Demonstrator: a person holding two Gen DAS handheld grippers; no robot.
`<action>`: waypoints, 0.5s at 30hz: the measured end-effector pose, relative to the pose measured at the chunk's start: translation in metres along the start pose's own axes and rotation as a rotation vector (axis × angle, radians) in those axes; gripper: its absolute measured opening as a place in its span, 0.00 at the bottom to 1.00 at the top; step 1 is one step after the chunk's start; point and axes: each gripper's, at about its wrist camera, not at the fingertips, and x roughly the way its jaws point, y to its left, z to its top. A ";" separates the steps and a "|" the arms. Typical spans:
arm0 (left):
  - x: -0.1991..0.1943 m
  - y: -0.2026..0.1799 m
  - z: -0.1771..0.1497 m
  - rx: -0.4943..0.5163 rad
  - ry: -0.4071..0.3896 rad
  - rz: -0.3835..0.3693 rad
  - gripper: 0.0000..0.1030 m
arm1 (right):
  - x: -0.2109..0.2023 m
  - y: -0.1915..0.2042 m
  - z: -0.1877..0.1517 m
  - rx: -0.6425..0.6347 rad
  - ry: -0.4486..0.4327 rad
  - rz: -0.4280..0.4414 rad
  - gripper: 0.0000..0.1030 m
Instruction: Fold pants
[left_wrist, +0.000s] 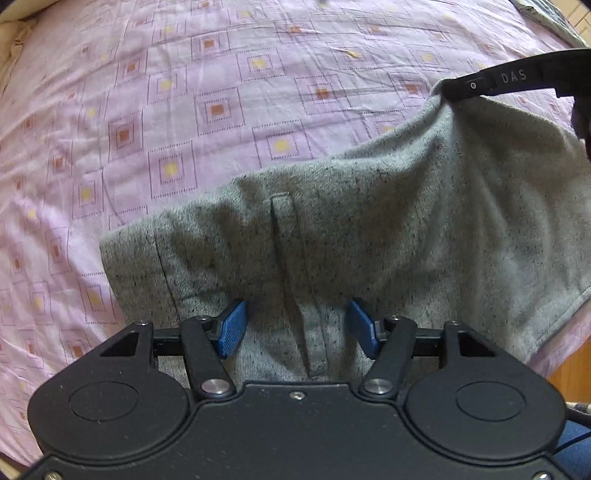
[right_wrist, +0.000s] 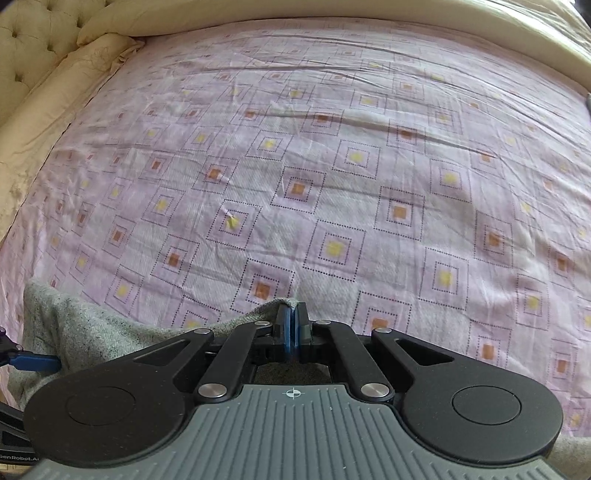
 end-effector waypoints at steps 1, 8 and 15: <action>0.000 0.000 -0.002 0.002 0.009 -0.001 0.63 | 0.002 0.000 0.001 0.003 0.005 -0.002 0.02; -0.001 -0.016 -0.021 0.099 0.034 0.073 0.60 | 0.013 0.000 0.004 0.051 0.016 -0.025 0.02; -0.054 -0.037 0.018 0.153 -0.200 0.062 0.61 | 0.007 -0.003 0.000 0.085 -0.006 -0.010 0.02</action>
